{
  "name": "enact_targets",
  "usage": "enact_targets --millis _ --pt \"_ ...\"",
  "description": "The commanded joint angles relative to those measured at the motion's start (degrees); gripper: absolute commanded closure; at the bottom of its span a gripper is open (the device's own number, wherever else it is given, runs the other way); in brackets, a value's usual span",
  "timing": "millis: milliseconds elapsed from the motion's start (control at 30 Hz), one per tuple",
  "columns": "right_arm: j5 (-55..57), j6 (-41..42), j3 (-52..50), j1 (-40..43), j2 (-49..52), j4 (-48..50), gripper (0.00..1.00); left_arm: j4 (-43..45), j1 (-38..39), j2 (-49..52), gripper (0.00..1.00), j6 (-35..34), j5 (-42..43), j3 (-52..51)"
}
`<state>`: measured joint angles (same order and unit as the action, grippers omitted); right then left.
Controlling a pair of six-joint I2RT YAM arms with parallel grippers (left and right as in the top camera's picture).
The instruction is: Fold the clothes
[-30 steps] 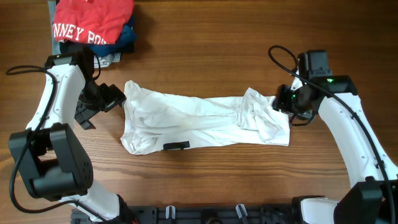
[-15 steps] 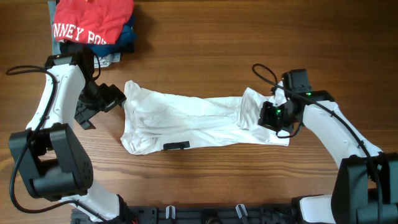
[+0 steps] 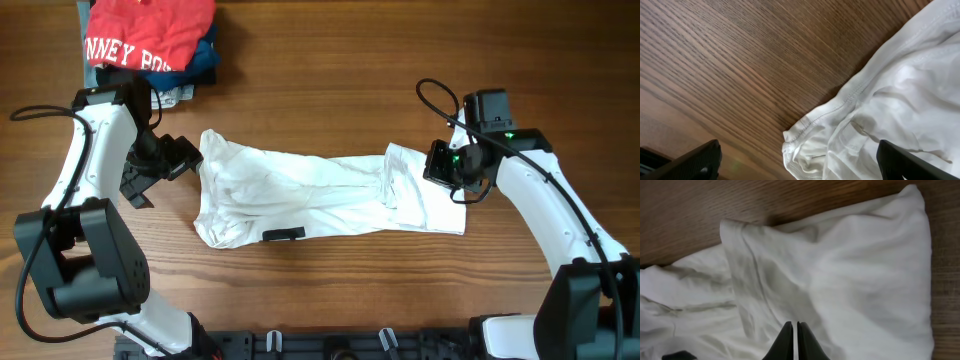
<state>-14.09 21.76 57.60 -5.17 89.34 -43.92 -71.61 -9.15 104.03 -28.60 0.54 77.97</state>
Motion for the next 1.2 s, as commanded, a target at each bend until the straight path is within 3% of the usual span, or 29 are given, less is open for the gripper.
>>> enact_targets --millis 0,167,233,367,433,467,500,533,600,700,833,967,1167 --pt "-3.5 -0.55 -4.24 -2.75 4.76 3.63 0.96 0.04 0.04 -0.2 0.0 -0.17 0.52 0.79" --pt "-8.28 1.36 -4.7 -9.05 10.67 5.9 0.92 0.0 0.04 -0.2 0.0 -0.17 0.52 0.79" --pt "-8.28 1.33 -4.7 -10.47 11.76 6.49 0.96 0.0 0.04 -0.2 0.0 -0.17 0.52 0.79" --pt "-7.8 1.22 -2.62 -10.43 8.72 4.92 0.96 0.0 0.04 -0.2 0.0 -0.17 0.52 0.79" --pt "-4.48 0.7 1.81 -8.37 4.22 -1.01 0.96 -0.04 0.04 -0.2 0.0 -0.17 0.52 0.79" --pt "-2.75 0.55 3.02 -7.63 2.67 -3.02 0.92 -0.04 0.04 -0.2 0.0 -0.17 0.52 0.79" --pt "0.46 -1.29 4.83 -6.12 0.13 -6.25 0.67 -0.02 0.04 -0.2 0.0 -0.17 0.52 0.79" --pt "1.95 -1.9 5.38 -5.16 -0.92 -7.56 0.49 0.0 0.04 -0.2 0.0 -0.17 0.52 0.79" --pt "4.07 -3.8 5.7 -1.95 -2.58 -9.55 0.26 0.0 0.04 -0.2 0.0 -0.17 0.52 0.79" --pt "4.17 -7.52 5.49 6.58 -1.79 -10.97 0.09 -0.04 0.04 -0.2 0.0 -0.17 0.52 0.79" --pt "-6.23 -19.85 3.04 14.86 1.38 -8.13 0.06 -0.04 0.04 -0.2 0.0 -0.17 0.55 0.79" --pt "-7.72 -19.85 0.42 16.72 4.37 -4.37 0.09 -0.2 0.04 -0.2 0.0 -0.17 1.16 0.79" --pt "-8.39 -21.66 -0.42 16.79 6.08 -0.7 0.04 -0.2 0.04 -0.2 0.0 -0.15 2.69 0.79"
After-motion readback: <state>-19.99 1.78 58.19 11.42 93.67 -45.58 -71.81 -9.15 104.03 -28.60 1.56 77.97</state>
